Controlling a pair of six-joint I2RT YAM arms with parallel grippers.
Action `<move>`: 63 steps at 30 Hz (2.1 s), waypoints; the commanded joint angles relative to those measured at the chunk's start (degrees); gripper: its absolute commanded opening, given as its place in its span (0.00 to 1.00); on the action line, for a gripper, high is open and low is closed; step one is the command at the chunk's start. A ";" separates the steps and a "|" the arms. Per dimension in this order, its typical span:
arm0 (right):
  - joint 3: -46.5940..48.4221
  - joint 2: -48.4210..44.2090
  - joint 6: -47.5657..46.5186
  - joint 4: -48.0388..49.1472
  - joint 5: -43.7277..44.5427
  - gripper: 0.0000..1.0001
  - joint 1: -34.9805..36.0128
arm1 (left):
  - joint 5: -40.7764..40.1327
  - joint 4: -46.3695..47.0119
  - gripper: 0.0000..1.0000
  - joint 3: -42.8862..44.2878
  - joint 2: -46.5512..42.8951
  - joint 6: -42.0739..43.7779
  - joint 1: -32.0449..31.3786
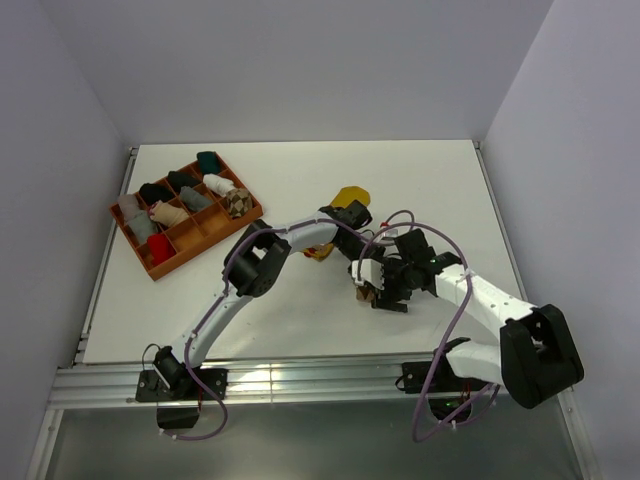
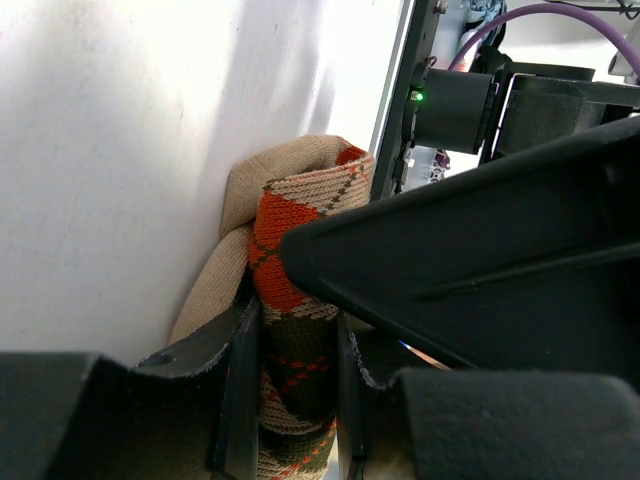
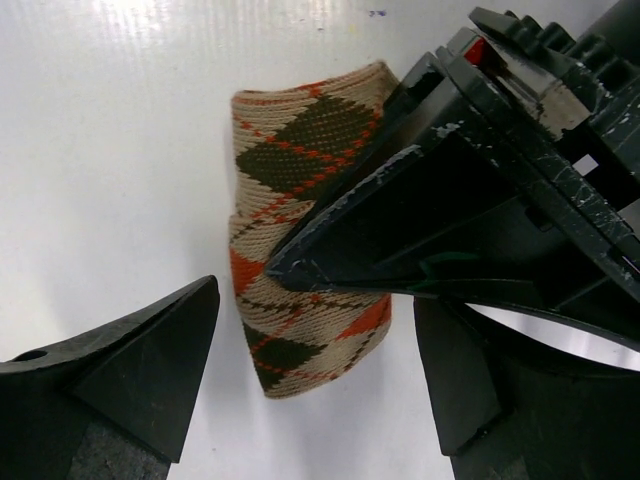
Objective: Roll the socks
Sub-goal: Roll the sock at the center of the board.
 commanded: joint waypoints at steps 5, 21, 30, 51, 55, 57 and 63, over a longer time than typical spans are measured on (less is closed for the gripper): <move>0.96 3.44 3.36 5.73 1.28 0.84 1.79 | -20.78 -2.01 0.01 -4.42 7.64 6.49 1.34; 3.77 9.42 13.55 10.13 3.21 0.68 4.87 | -18.14 4.49 0.06 -7.76 5.44 2.18 1.08; 5.62 11.80 14.52 7.50 4.79 0.25 4.96 | -19.90 12.22 0.22 -13.20 1.66 -3.52 1.43; 5.35 13.20 14.43 6.62 8.40 0.19 4.96 | -22.88 24.45 0.34 -21.74 -9.68 -8.11 7.06; 5.53 13.38 14.17 6.44 8.40 0.19 4.87 | -23.67 24.54 0.34 -22.35 -10.64 -6.96 7.14; 5.62 13.55 14.00 6.44 8.40 0.19 4.87 | -24.46 24.19 0.36 -22.70 -11.44 -6.18 7.23; 5.70 13.82 13.73 6.00 8.58 0.18 4.87 | -25.00 22.70 0.37 -21.83 -12.32 -4.06 7.23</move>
